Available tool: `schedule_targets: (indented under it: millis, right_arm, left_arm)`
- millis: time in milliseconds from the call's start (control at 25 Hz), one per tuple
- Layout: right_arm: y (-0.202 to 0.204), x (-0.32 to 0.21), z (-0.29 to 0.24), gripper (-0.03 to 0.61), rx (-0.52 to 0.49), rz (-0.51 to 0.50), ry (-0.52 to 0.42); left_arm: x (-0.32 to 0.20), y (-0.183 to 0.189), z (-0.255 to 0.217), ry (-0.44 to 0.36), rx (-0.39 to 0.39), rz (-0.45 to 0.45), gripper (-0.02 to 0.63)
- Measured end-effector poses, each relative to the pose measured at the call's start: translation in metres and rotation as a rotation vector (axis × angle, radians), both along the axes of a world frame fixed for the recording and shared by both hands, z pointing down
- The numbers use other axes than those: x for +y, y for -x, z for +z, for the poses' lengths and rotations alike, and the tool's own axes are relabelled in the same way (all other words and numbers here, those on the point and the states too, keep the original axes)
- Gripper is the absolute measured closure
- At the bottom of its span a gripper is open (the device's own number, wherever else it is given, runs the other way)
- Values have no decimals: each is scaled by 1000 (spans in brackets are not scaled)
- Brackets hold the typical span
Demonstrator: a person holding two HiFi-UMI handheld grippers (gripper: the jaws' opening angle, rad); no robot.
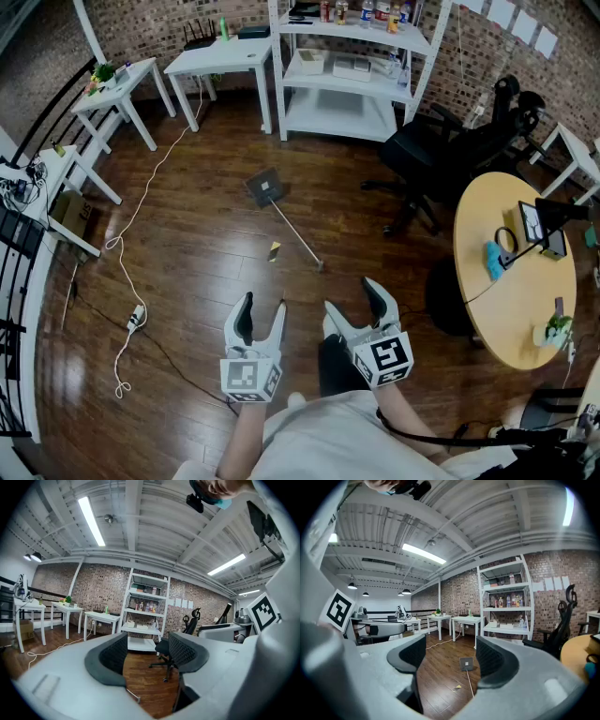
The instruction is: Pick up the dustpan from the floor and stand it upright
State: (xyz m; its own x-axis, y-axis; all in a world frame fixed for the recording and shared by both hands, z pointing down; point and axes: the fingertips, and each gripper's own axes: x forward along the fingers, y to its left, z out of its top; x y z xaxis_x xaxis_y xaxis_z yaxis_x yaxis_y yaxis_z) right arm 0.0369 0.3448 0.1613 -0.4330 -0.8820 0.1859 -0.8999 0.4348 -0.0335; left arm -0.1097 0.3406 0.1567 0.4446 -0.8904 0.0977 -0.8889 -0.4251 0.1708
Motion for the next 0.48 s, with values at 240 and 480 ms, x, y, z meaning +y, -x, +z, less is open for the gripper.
schedule_targets:
  millis: [240,480]
  right_arm:
    - [-44,-123,33,256,17,-61,48]
    - [-69,-193,137,256,73,-127,240]
  left_arm:
    - [-108,-62,13,19,-60,33,334]
    - [-184,-92,84,202,-34,15,336]
